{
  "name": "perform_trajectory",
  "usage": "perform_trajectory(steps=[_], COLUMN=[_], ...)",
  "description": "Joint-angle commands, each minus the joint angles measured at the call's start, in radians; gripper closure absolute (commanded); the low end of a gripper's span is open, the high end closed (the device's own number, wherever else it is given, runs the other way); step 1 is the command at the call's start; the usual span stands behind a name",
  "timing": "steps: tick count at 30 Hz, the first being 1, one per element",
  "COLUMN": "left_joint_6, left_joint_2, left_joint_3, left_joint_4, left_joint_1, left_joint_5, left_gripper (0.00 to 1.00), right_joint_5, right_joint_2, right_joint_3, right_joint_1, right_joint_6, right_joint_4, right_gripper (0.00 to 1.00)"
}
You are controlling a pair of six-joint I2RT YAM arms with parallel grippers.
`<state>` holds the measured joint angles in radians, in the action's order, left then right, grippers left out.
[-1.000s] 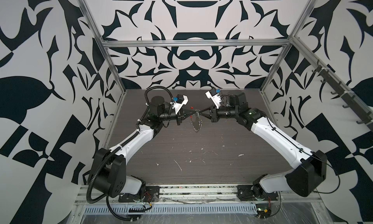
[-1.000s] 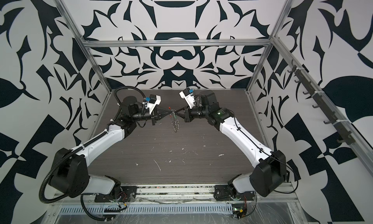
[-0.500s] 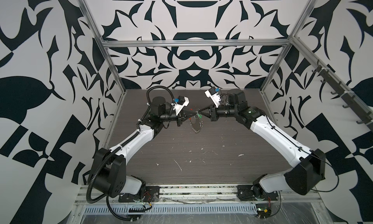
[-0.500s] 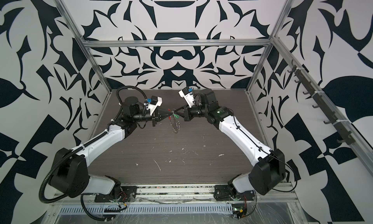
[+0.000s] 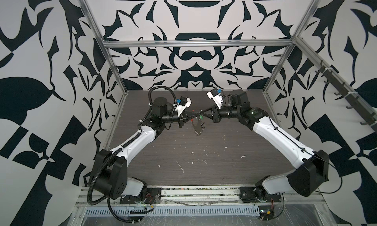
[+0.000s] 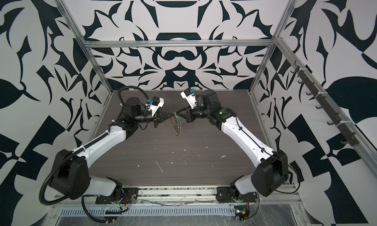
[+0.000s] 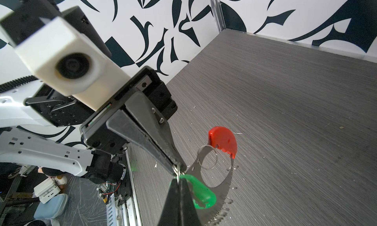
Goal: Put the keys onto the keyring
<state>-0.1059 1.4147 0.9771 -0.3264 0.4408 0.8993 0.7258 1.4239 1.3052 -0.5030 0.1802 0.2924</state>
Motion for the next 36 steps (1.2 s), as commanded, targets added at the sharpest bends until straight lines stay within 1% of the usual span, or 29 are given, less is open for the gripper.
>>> perform_trajectory(steps=[1, 8, 11, 15, 24, 30, 34, 36], left_joint_6=[-0.011, -0.009, -0.009, -0.013, -0.014, -0.019, -0.029, -0.050], left_joint_2=[-0.020, -0.013, -0.013, -0.016, -0.019, -0.019, -0.022, -0.029], left_joint_3=[0.048, 0.054, 0.055, 0.054, 0.054, 0.050, 0.051, 0.049], left_joint_4=[-0.019, -0.017, -0.016, -0.013, -0.010, -0.005, 0.001, 0.016], left_joint_1=[0.003, 0.004, 0.004, 0.003, 0.004, 0.003, 0.003, 0.003], left_joint_5=[0.019, 0.020, 0.026, 0.025, 0.031, 0.032, 0.019, -0.013], left_gripper=[1.00, 1.00, 1.00, 1.00, 1.00, 1.00, 1.00, 1.00], right_joint_5=[0.036, 0.029, 0.005, 0.004, -0.012, -0.014, -0.007, -0.008], right_joint_2=[-0.027, -0.039, -0.040, -0.045, -0.008, 0.000, -0.010, -0.024], right_joint_3=[0.008, -0.005, -0.010, -0.010, 0.030, 0.035, 0.048, 0.044], right_joint_1=[-0.014, -0.014, -0.014, -0.015, -0.015, -0.015, -0.014, -0.014], right_joint_6=[-0.028, -0.035, -0.030, -0.010, -0.001, 0.028, 0.033, 0.031], right_joint_4=[0.032, 0.029, 0.015, -0.020, -0.009, -0.039, -0.037, -0.030], right_gripper=[1.00, 1.00, 1.00, 1.00, 1.00, 1.00, 1.00, 1.00])
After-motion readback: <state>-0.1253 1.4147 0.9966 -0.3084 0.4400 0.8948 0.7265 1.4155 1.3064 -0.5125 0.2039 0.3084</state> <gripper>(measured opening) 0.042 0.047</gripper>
